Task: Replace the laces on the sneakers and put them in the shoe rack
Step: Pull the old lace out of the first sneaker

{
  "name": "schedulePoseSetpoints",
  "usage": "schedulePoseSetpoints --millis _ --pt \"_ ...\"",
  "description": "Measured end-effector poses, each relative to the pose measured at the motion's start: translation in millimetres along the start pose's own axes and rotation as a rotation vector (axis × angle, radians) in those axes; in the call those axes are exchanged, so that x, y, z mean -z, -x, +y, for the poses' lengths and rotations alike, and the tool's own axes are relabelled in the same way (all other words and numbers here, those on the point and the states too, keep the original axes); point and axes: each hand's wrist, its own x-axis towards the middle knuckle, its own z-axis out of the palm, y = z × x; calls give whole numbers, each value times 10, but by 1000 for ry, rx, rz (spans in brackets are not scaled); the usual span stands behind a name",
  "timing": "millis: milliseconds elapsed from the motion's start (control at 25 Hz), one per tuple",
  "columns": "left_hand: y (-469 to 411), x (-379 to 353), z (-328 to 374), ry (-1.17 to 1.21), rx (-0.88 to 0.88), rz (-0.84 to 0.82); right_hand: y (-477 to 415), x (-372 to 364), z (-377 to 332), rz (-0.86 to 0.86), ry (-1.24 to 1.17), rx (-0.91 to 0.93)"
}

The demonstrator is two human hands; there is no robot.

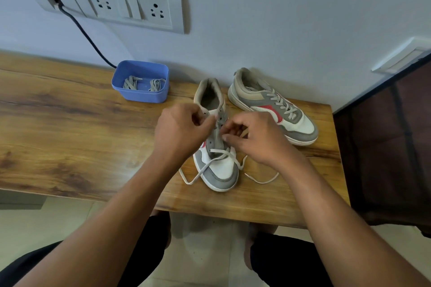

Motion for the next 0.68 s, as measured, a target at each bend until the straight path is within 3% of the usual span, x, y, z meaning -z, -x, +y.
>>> schedulePoseSetpoints --millis 120,280,440,600,680 --pt "53 -28 -19 -33 173 -271 -11 -54 -9 -22 68 -2" --pt "48 -11 -59 -68 228 -440 -15 -34 -20 -22 36 -42" --pt "29 72 -109 -2 270 -597 20 -119 -145 -120 171 -18" --pt "5 216 -169 -190 79 -616 23 -199 -186 -107 289 -4" --pt "2 269 -197 -160 -15 -597 26 -233 -172 -92 316 13"
